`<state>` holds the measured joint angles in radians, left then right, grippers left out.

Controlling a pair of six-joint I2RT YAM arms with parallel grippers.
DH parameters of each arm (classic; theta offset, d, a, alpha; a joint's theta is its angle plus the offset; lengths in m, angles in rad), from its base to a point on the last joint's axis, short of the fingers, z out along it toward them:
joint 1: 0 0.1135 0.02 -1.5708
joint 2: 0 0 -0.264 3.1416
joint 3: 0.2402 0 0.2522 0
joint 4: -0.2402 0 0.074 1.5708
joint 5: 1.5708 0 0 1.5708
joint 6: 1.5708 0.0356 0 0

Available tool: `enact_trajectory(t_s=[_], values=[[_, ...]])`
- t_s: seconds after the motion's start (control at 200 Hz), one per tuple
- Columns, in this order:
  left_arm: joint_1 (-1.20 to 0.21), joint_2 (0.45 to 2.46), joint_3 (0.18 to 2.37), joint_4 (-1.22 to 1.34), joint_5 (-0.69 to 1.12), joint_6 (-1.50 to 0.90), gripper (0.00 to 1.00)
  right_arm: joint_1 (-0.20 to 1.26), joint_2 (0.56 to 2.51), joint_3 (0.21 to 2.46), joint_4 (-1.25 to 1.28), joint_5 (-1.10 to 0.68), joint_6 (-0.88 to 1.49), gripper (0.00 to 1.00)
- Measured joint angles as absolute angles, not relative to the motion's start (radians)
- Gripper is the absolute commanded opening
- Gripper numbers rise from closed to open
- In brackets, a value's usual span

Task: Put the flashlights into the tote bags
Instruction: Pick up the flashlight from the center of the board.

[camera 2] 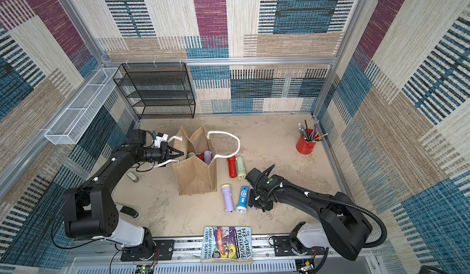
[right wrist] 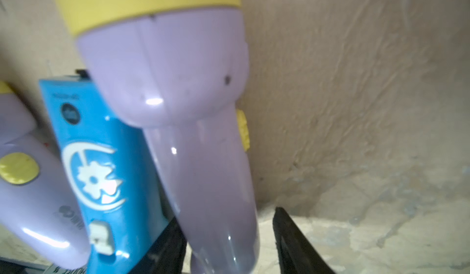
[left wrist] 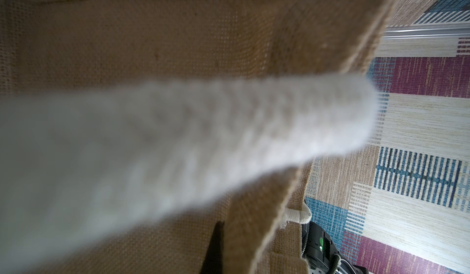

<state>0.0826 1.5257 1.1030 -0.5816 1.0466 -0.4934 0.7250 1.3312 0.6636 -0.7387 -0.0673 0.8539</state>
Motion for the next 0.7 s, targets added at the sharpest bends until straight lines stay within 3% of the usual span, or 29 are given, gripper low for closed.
enact_trajectory(t_s=[0.185, 0.701], values=[[0.083, 1.526, 1.103, -0.583, 1.046, -0.493, 0.05, 0.727, 1.364, 0.681, -0.757, -0.043, 0.811, 0.54], [0.083, 1.531, 1.103, -0.585, 1.045, -0.492, 0.05, 0.726, 1.396, 0.673, -0.759, -0.026, 0.754, 0.37]])
